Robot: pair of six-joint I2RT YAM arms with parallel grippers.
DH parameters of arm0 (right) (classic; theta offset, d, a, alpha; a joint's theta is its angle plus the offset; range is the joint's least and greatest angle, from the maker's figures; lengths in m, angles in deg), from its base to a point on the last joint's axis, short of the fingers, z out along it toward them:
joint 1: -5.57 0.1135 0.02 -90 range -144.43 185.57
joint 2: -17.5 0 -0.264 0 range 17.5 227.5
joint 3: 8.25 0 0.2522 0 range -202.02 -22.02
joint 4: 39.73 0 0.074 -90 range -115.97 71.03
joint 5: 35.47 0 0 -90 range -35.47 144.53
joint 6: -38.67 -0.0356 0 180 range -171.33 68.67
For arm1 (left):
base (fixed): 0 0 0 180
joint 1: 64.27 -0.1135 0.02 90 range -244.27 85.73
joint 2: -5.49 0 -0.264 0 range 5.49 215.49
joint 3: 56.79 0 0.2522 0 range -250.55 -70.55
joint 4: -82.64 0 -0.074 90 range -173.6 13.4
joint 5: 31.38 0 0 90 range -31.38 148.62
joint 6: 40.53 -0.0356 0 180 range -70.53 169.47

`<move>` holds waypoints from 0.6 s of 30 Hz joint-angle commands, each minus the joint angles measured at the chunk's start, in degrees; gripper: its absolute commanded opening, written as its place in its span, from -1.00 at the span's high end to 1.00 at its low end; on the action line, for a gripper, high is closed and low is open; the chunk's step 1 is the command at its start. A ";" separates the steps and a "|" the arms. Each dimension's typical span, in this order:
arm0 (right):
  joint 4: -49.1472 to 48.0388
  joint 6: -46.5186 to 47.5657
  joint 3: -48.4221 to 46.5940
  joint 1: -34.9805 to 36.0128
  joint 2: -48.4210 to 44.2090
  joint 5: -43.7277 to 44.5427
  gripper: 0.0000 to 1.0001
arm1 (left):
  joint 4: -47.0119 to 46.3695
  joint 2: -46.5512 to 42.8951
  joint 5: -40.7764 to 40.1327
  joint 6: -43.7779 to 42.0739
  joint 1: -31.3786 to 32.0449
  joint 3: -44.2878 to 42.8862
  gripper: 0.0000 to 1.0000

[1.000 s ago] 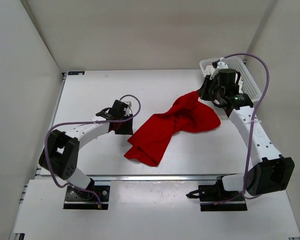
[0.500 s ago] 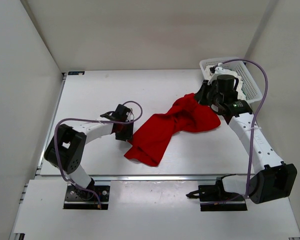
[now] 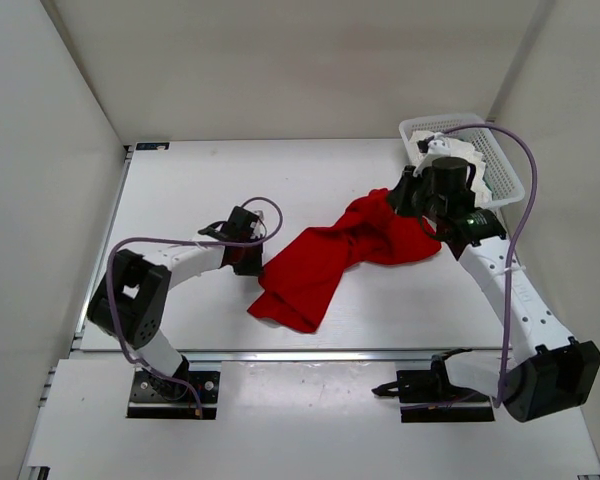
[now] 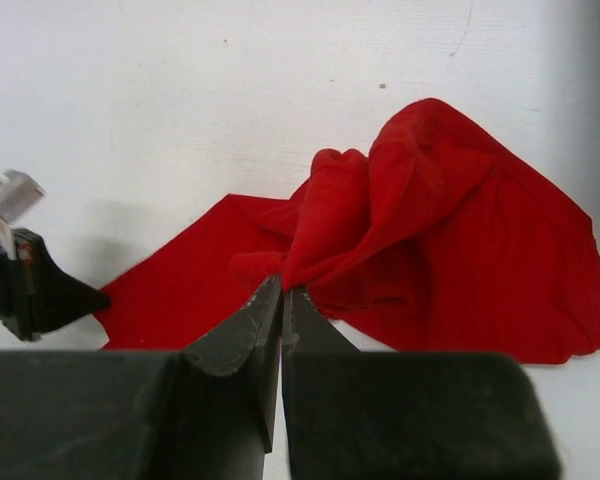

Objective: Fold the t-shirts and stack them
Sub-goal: Flatten out the tshirt

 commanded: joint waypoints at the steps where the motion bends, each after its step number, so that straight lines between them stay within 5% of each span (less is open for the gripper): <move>1: 2.03 1.00 -2.53 5.44 -4.38 6.27 1.00 | 1.85 -9.63 0.68 -0.24 -3.08 -2.61 1.00; 7: 14.59 -0.84 -11.22 20.89 -12.91 23.92 0.98 | 8.71 -23.98 3.40 -1.83 -10.10 -15.78 1.00; 12: 20.42 -3.31 -22.29 29.81 -10.12 32.04 1.00 | 12.41 -28.73 6.22 -3.67 -15.21 -23.55 1.00; 15: 17.79 0.55 -23.19 25.97 -4.69 29.69 1.00 | 10.92 -26.73 6.40 -3.42 -19.26 -22.33 1.00; 18: 10.00 1.18 -21.62 11.29 2.87 9.66 1.00 | 6.27 -22.34 5.62 -1.83 -19.88 -19.00 1.00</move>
